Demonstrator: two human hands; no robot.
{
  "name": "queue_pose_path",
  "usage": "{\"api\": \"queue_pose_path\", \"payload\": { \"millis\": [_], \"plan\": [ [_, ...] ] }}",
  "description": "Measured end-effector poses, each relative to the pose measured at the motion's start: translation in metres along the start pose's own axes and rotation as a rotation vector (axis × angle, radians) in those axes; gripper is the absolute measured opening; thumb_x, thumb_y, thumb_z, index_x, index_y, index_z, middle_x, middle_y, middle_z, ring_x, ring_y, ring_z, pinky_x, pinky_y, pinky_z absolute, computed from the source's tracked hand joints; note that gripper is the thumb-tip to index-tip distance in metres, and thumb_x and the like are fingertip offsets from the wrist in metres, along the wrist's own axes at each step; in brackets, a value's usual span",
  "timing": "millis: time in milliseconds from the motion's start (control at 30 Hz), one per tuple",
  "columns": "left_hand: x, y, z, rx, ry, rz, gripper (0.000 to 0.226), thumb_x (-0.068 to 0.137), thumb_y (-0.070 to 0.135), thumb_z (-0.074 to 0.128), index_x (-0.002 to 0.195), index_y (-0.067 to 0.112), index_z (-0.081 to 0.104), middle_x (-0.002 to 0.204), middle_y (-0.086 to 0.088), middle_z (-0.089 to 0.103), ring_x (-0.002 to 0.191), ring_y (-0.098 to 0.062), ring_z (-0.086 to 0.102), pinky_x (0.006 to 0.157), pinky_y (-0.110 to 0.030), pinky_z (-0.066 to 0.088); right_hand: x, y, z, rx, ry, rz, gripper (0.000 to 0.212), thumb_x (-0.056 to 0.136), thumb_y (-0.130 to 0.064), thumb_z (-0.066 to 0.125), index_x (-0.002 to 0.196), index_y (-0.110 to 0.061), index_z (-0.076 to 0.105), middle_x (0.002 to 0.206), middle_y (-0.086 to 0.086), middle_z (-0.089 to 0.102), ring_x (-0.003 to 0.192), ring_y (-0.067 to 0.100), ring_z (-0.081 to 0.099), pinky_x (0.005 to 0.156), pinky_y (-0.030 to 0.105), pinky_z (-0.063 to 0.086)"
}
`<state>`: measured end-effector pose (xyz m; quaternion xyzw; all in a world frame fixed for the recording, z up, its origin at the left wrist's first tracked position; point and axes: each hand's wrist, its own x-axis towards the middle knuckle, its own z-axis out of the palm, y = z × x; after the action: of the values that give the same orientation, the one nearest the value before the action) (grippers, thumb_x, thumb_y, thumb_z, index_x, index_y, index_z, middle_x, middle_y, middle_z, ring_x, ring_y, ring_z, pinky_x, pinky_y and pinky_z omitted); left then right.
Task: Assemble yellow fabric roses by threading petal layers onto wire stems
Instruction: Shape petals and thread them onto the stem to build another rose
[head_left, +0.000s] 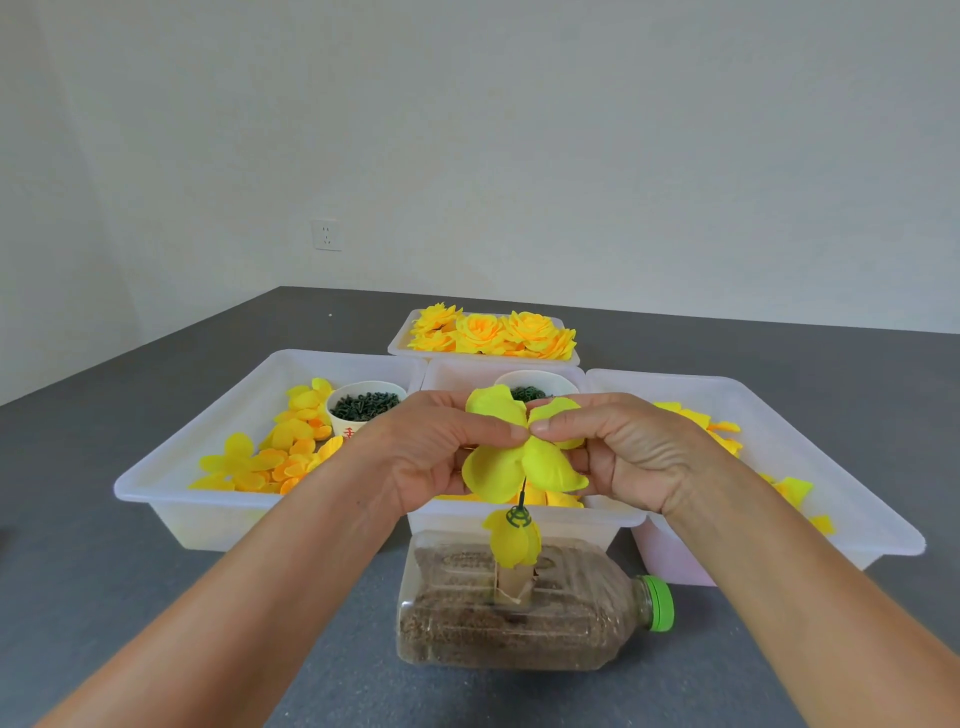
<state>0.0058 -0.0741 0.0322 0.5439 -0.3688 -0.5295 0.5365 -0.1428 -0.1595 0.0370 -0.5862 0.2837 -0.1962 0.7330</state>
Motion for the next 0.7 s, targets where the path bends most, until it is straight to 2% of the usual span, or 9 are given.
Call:
{"api": "queue_pose_path", "payload": {
  "millis": [100, 200, 333, 433, 567, 633, 700],
  "plan": [
    [-0.0010, 0.0020, -0.0006, 0.001, -0.010, 0.020, 0.036, 0.056, 0.007, 0.072, 0.092, 0.006, 0.070, 0.085, -0.012, 0.073, 0.072, -0.022, 0.070, 0.068, -0.036, 0.059, 0.0002, -0.0005, -0.0023, -0.030, -0.027, -0.013, 0.050, 0.048, -0.010, 0.072, 0.097, -0.003, 0.065, 0.081, 0.011, 0.071, 0.066, 0.022, 0.069, 0.061, 0.035, 0.059],
    [-0.0017, 0.0029, -0.0007, 0.028, -0.012, 0.023, 0.045, 0.053, 0.010, 0.073, 0.097, 0.005, 0.069, 0.093, -0.014, 0.072, 0.080, -0.026, 0.069, 0.076, -0.040, 0.058, 0.0000, -0.0009, -0.0030, -0.038, -0.034, -0.006, 0.046, 0.048, -0.009, 0.072, 0.093, -0.003, 0.066, 0.079, 0.011, 0.072, 0.064, 0.021, 0.070, 0.057, 0.032, 0.058],
    [-0.0020, 0.0019, 0.0002, 0.035, -0.006, 0.007, 0.037, 0.056, 0.008, 0.072, 0.093, 0.006, 0.069, 0.087, -0.012, 0.073, 0.073, -0.023, 0.070, 0.072, -0.037, 0.058, 0.0010, 0.0020, -0.0028, -0.007, -0.019, 0.019, 0.044, 0.049, -0.008, 0.070, 0.093, -0.005, 0.066, 0.081, 0.010, 0.072, 0.065, 0.020, 0.069, 0.061, 0.033, 0.059],
    [-0.0022, 0.0013, 0.0006, 0.030, -0.012, 0.009, 0.034, 0.057, 0.007, 0.071, 0.091, 0.006, 0.069, 0.083, -0.010, 0.073, 0.069, -0.020, 0.070, 0.068, -0.034, 0.059, 0.0017, 0.0034, -0.0021, 0.036, -0.003, 0.036, 0.042, 0.051, -0.007, 0.067, 0.092, -0.008, 0.068, 0.079, 0.008, 0.072, 0.062, 0.018, 0.069, 0.058, 0.032, 0.057],
    [-0.0039, 0.0024, 0.0005, 0.038, -0.018, 0.027, 0.036, 0.052, 0.007, 0.072, 0.088, 0.009, 0.070, 0.082, -0.008, 0.073, 0.069, -0.019, 0.070, 0.063, -0.030, 0.059, 0.0009, 0.0046, -0.0024, 0.063, 0.008, 0.028, 0.049, 0.051, -0.005, 0.066, 0.100, -0.007, 0.067, 0.089, 0.011, 0.070, 0.066, 0.021, 0.068, 0.065, 0.036, 0.057],
    [-0.0038, 0.0023, -0.0001, 0.038, -0.010, 0.030, 0.032, 0.054, 0.005, 0.072, 0.086, 0.010, 0.070, 0.080, -0.007, 0.073, 0.067, -0.018, 0.070, 0.061, -0.030, 0.059, -0.0007, 0.0050, -0.0026, 0.052, 0.013, 0.031, 0.048, 0.052, -0.005, 0.066, 0.100, -0.006, 0.066, 0.086, 0.011, 0.069, 0.063, 0.021, 0.068, 0.063, 0.036, 0.057],
    [-0.0030, 0.0008, -0.0009, 0.033, 0.001, 0.025, 0.022, 0.064, -0.001, 0.071, 0.083, 0.010, 0.069, 0.077, -0.006, 0.073, 0.064, -0.017, 0.070, 0.058, -0.029, 0.059, -0.0017, 0.0056, -0.0024, 0.031, 0.017, 0.039, 0.038, 0.058, -0.002, 0.065, 0.096, -0.006, 0.066, 0.080, 0.011, 0.069, 0.060, 0.020, 0.067, 0.061, 0.035, 0.057]
  ]
}}
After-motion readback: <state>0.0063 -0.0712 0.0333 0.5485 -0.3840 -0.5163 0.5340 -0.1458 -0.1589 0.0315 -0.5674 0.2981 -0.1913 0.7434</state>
